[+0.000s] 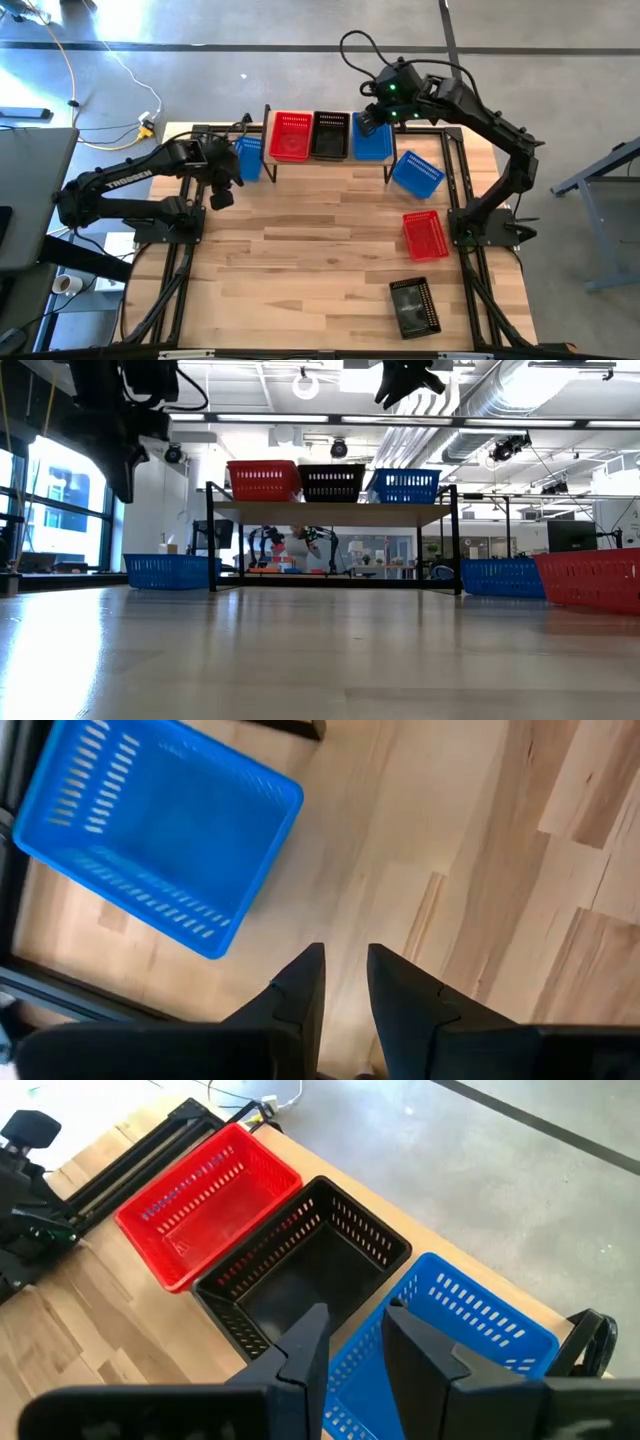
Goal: Stack baskets on shelf by color
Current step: Stack the left blue bin on top of the blue bin on the shelf
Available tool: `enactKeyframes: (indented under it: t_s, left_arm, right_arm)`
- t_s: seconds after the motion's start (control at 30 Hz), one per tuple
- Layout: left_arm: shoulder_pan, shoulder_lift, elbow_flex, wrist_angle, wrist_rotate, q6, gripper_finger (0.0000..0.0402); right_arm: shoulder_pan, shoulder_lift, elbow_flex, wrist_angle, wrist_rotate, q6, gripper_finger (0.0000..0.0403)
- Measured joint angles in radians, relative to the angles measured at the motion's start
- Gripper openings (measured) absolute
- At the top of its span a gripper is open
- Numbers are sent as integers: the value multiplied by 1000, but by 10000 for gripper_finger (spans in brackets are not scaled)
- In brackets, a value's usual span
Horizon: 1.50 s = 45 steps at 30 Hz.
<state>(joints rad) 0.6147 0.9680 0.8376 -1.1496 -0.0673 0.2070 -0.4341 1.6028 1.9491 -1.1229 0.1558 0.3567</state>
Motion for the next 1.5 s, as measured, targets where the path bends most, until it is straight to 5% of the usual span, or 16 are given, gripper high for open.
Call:
enactKeyframes:
  t_s: [0.47,0.87,1.5]
  left_arm:
    - [0,0,-102,159,-33,57,141]
    - [0,28,-158,339,-79,102,138]
    - [76,250,-158,399,-150,178,138]
  right_arm:
    - [50,1,0,-2,0,-48,83]
    - [51,1,0,-2,0,-52,83]
    - [51,2,0,-2,27,-47,83]
